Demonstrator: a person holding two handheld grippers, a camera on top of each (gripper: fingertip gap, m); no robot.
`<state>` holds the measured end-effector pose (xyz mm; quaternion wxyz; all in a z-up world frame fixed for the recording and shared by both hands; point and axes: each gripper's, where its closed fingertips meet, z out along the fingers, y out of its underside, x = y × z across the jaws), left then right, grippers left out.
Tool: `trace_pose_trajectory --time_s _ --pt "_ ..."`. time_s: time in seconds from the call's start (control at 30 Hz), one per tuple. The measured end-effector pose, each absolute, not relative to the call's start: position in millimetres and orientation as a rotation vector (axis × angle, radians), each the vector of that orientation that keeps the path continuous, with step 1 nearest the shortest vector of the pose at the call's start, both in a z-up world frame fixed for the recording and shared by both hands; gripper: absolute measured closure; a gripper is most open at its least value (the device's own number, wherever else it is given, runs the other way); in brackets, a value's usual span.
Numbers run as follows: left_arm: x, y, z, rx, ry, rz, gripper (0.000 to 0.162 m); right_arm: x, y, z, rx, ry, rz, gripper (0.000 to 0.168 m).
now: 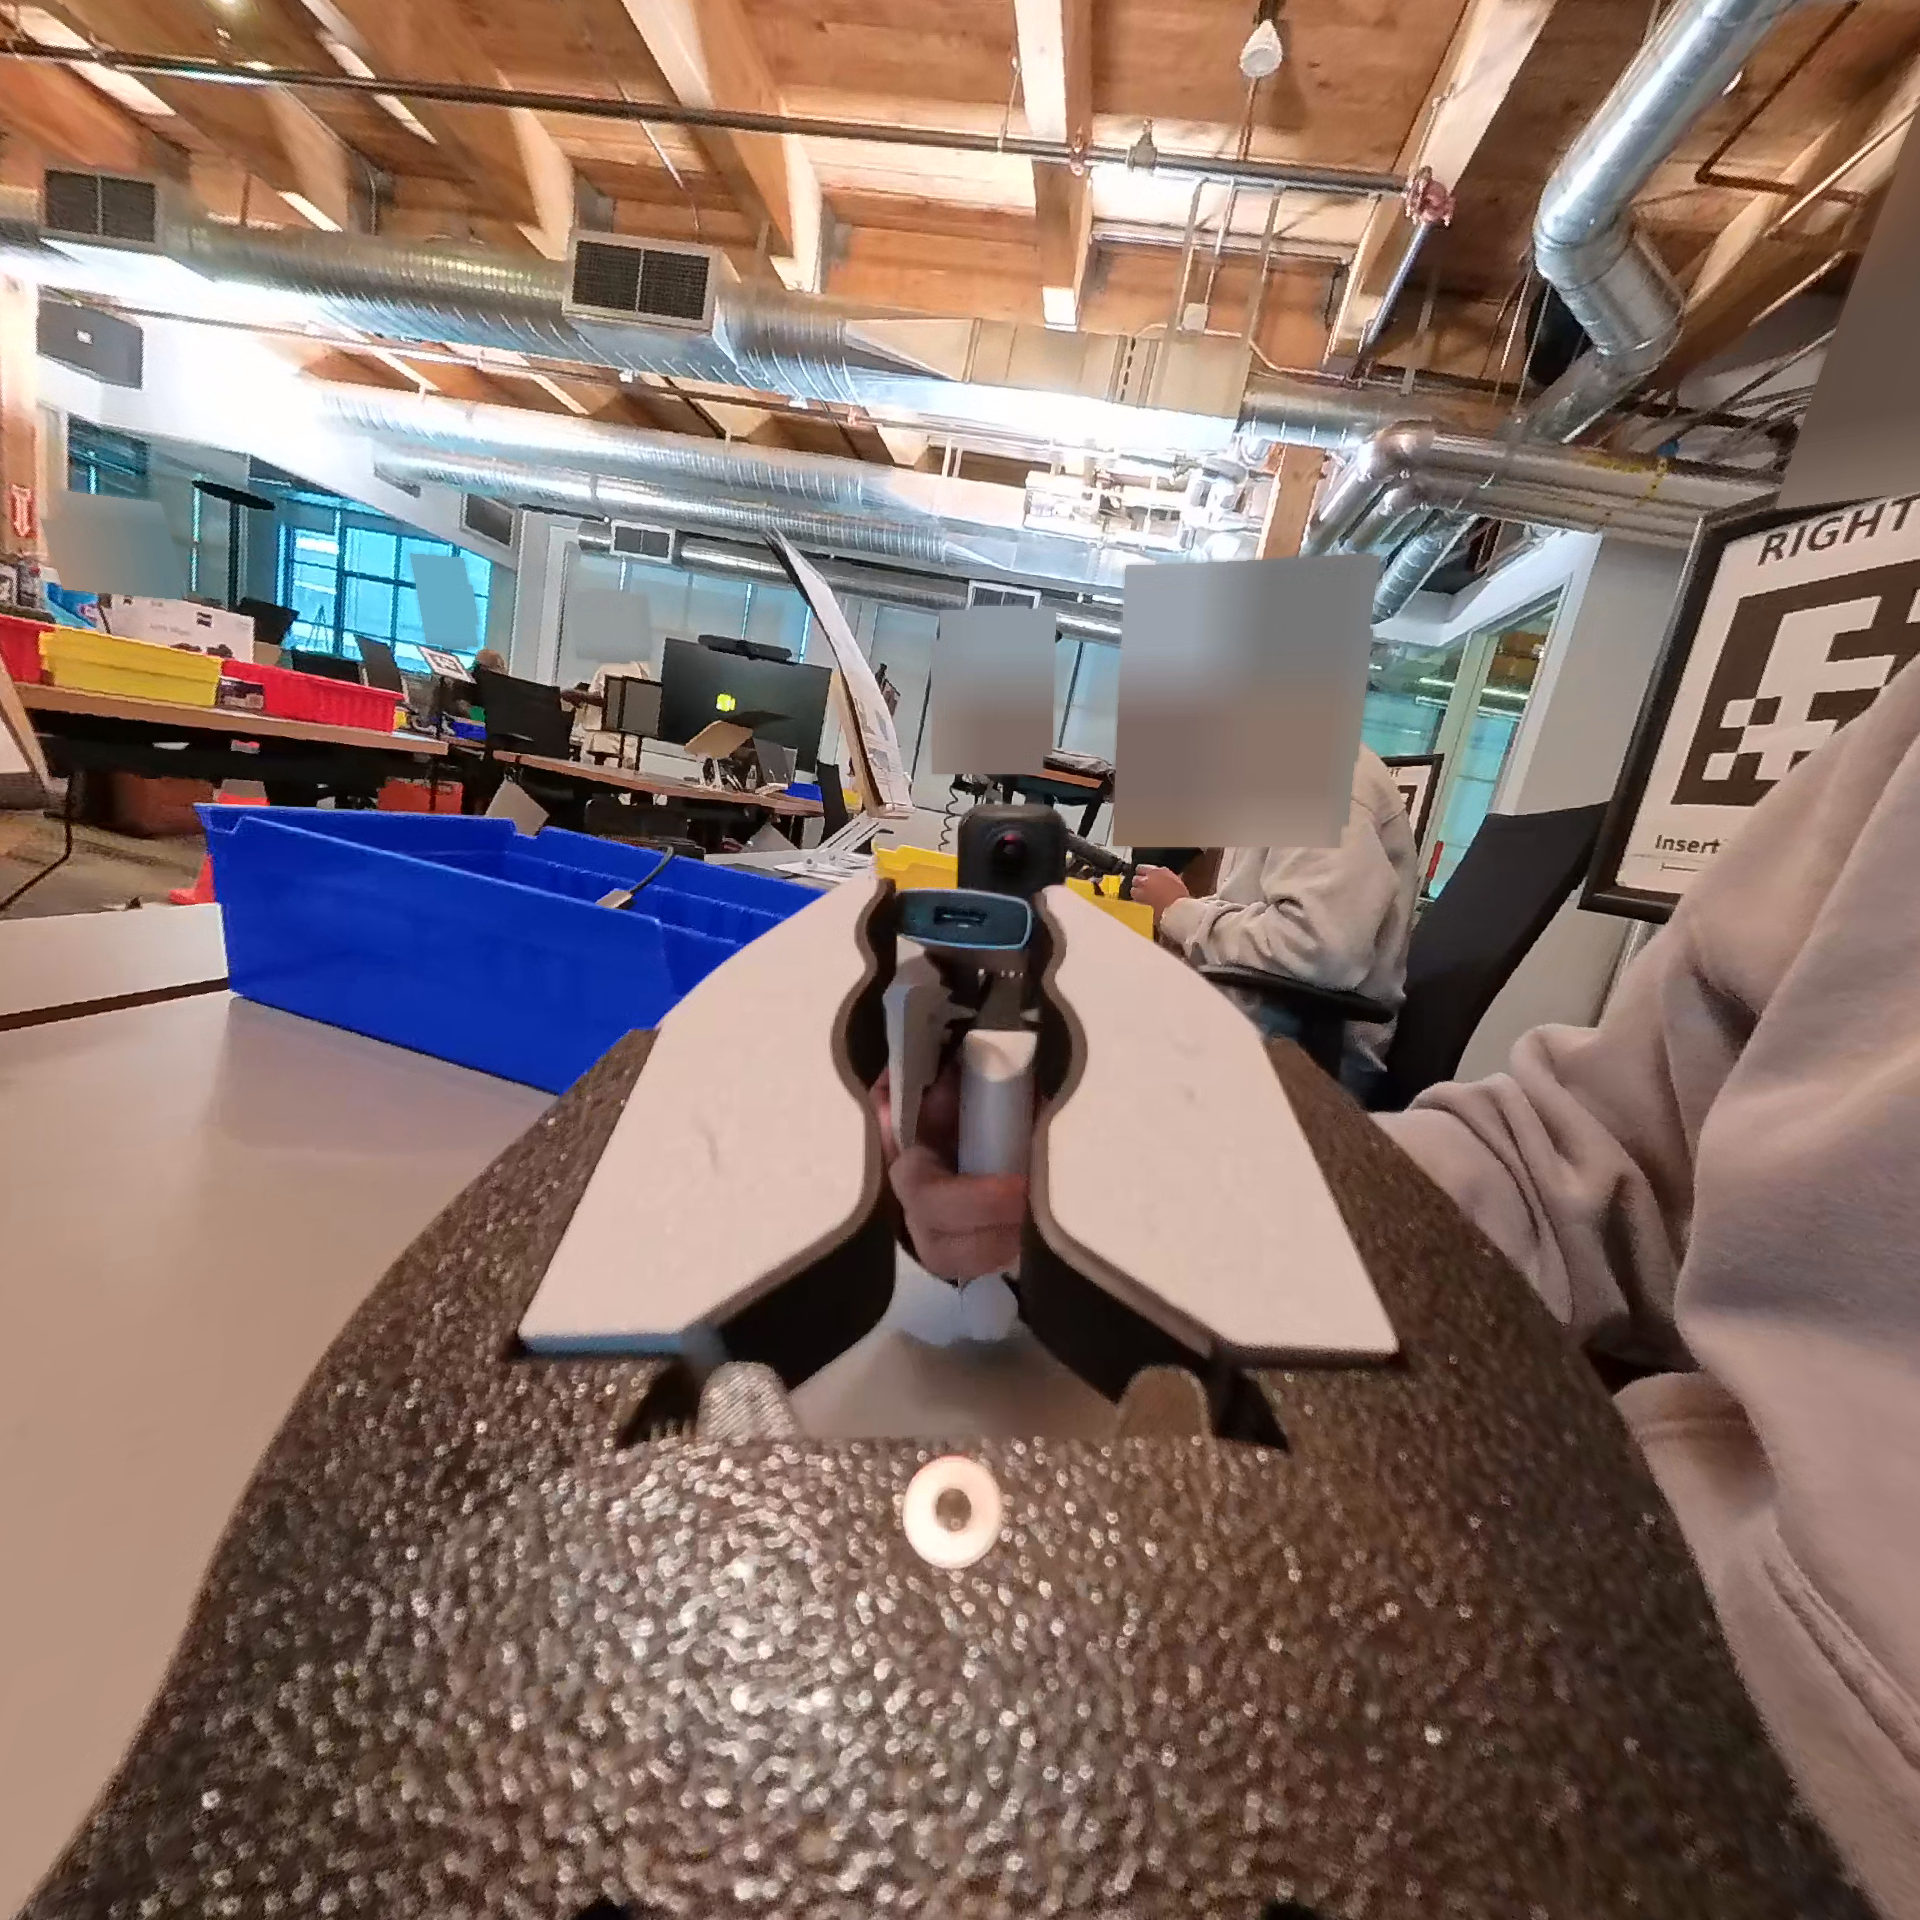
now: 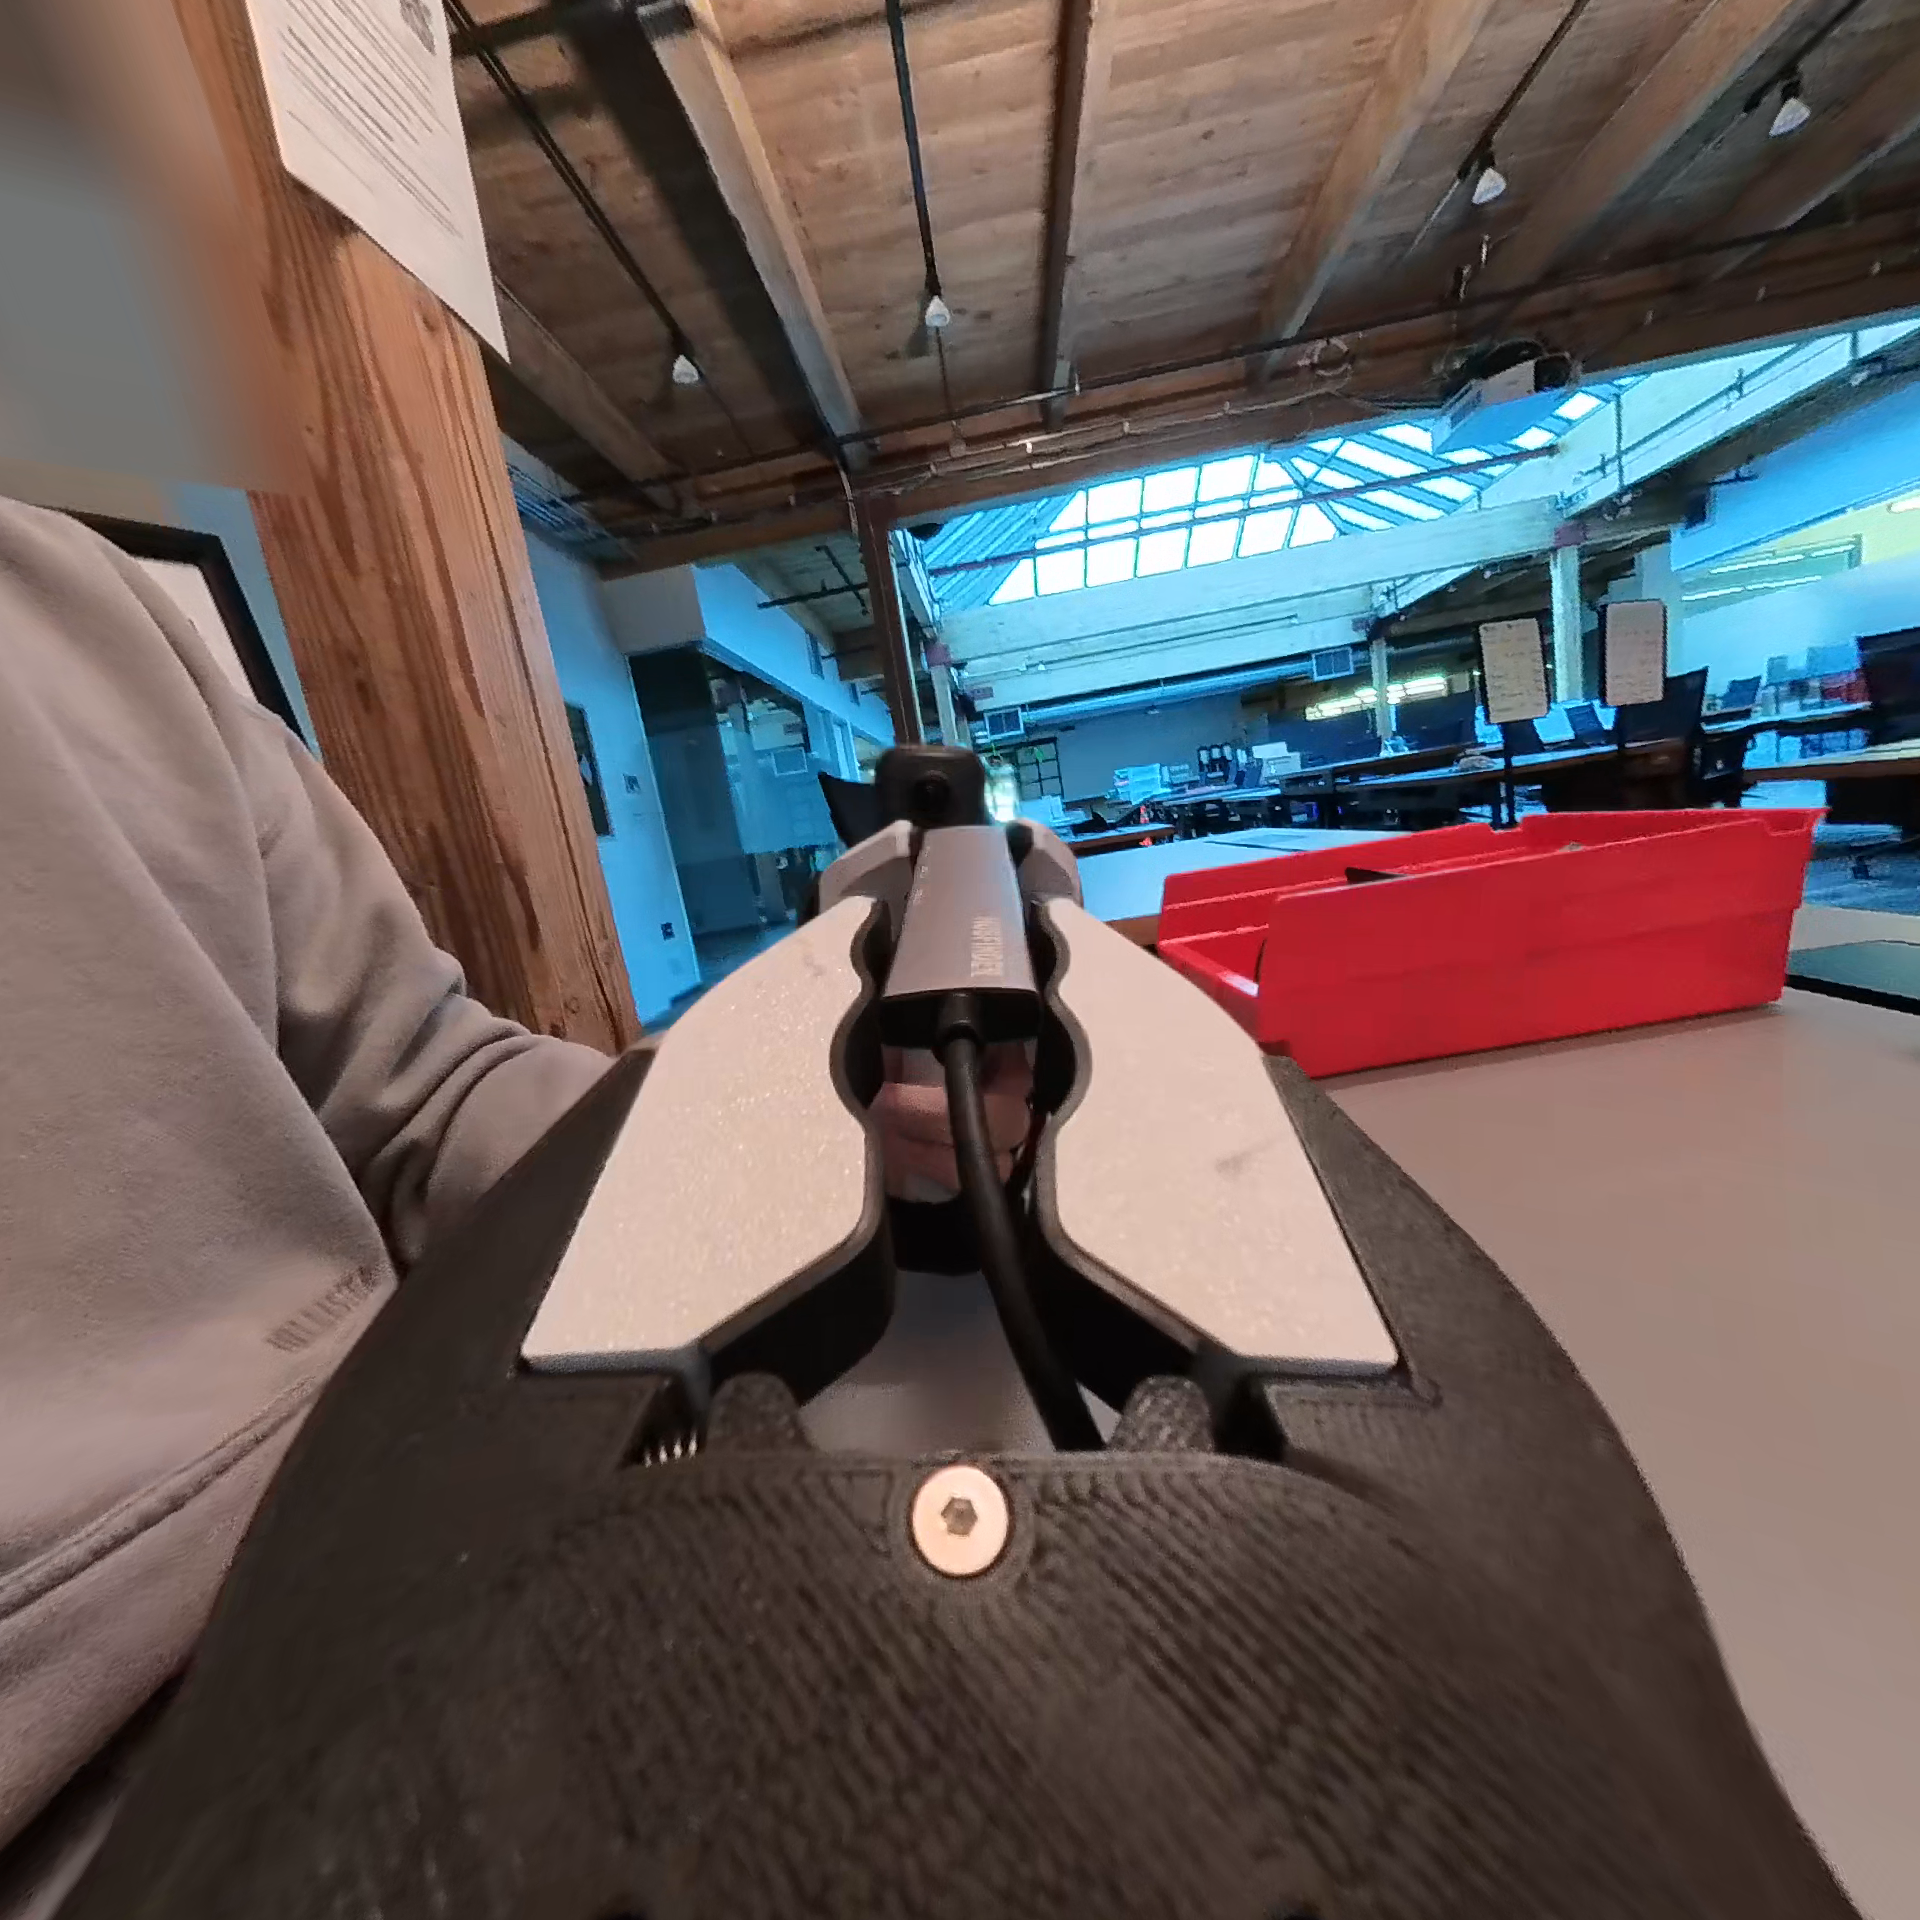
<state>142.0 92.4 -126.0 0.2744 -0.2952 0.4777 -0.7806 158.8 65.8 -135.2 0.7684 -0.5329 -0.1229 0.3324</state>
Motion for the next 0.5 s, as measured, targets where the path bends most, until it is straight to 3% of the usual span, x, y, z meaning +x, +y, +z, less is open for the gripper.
trace_pose_trajectory --time_s 0.23,0.37,0.5 --pt "141.1 123.8 -129.8 -0.917 1.381 -1.882 0.131 188.7 68.8 -138.9 -1.241 -0.243 0.461 0.143" --pt "122.5 211.0 -117.9 -1.103 1.366 -1.444 0.135 215.3 64.4 -141.1 -1.274 -0.198 0.291 0.143" --pt "96.1 321.6 -140.0 -1.351 1.451 -0.94 0.139 222.0 66.0 -153.5 -1.305 -0.197 0.249 0.143"
